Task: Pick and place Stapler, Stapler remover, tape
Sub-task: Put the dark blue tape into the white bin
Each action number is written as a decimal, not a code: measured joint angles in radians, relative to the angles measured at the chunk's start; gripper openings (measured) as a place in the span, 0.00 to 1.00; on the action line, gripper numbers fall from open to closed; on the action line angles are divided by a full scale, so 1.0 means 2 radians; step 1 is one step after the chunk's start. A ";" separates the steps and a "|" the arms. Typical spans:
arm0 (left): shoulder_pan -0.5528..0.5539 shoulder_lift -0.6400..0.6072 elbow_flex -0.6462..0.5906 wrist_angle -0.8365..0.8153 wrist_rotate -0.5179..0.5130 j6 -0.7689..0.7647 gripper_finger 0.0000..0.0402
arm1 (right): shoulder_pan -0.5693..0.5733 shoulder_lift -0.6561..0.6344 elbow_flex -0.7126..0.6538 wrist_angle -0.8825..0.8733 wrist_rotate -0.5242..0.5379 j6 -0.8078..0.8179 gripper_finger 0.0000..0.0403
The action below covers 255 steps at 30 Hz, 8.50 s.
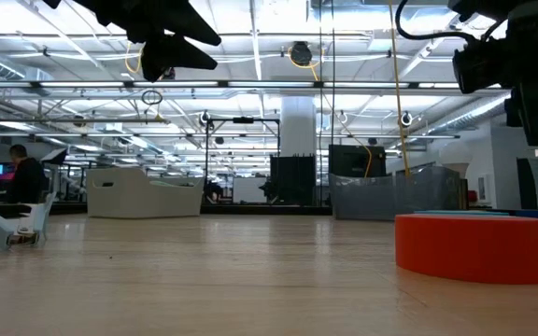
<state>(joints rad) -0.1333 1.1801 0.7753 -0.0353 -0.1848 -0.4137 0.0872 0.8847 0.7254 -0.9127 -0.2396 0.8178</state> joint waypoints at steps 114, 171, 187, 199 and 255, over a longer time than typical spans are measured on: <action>0.000 0.000 0.000 0.026 0.003 -0.053 0.46 | 0.000 -0.041 -0.064 0.345 0.141 0.012 0.08; 0.068 0.213 0.115 0.308 0.107 -0.056 0.63 | -0.034 0.145 -0.065 0.777 0.255 -0.061 0.08; 0.076 0.216 0.115 0.308 0.123 -0.081 0.63 | -0.034 0.145 -0.063 0.785 0.231 -0.046 0.08; 0.077 0.218 0.114 0.312 0.145 -0.093 0.11 | -0.034 0.145 -0.063 0.776 0.230 -0.041 0.08; -0.267 0.009 0.114 -0.411 0.044 -0.599 0.06 | -0.054 0.022 -0.064 0.629 0.167 -0.211 0.25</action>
<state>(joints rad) -0.6680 1.1973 1.0031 -0.8579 -0.0969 -1.6116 -0.0204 0.9297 0.5983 0.3462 0.0946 0.3962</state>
